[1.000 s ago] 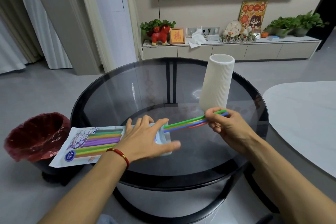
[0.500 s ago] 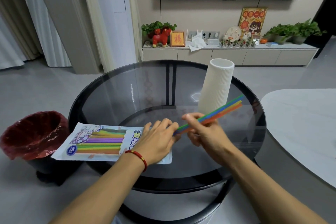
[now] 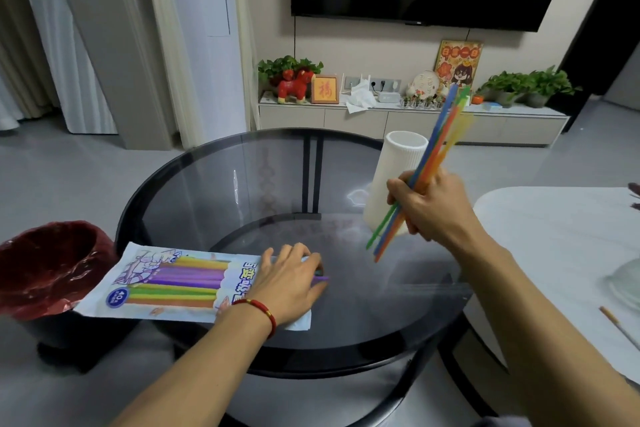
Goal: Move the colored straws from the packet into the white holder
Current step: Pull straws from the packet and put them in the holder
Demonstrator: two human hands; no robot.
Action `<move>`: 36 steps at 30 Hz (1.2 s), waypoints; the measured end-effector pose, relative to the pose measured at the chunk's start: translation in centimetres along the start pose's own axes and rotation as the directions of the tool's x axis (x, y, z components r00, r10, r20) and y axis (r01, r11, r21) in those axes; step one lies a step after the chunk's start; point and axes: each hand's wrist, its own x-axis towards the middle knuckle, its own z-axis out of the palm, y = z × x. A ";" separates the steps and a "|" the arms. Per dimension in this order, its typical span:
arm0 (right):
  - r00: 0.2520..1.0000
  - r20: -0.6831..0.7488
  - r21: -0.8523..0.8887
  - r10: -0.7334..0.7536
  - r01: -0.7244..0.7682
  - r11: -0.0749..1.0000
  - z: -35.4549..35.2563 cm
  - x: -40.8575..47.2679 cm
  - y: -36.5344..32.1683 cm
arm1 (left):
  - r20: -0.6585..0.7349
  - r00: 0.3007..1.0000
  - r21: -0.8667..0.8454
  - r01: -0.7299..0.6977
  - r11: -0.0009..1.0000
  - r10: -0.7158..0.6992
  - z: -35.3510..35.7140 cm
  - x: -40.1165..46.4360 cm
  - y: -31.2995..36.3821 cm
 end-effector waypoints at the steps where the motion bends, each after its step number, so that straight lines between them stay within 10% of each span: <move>1: 0.999 0.036 -0.051 0.004 -0.002 0.999 0.3 0.4 -0.3 | 0.003 1.000 0.008 0.000 1.000 0.000 0.0 0.0 0.0; 14: 0.990 0.116 -0.081 0.082 -0.073 0.994 3.0 -2.3 3.1 | -0.099 0.995 -0.087 -0.027 0.996 0.018 0.6 0.5 1.2; 23: 0.890 -0.368 0.652 0.269 0.041 0.757 -3.5 5.4 -1.1 | -0.386 0.922 -0.215 -0.101 0.971 0.011 -0.4 0.9 1.9; 30: 0.845 -0.515 0.227 0.145 -0.028 0.974 -3.1 9.3 -0.4 | -0.369 0.929 -0.211 -0.067 0.975 -0.016 -0.5 0.6 1.6; 36: 0.953 -0.206 -0.038 0.221 -0.234 0.972 -2.2 10.8 -0.6 | -0.297 0.955 -0.146 -0.044 0.988 -0.002 -0.6 0.3 0.7</move>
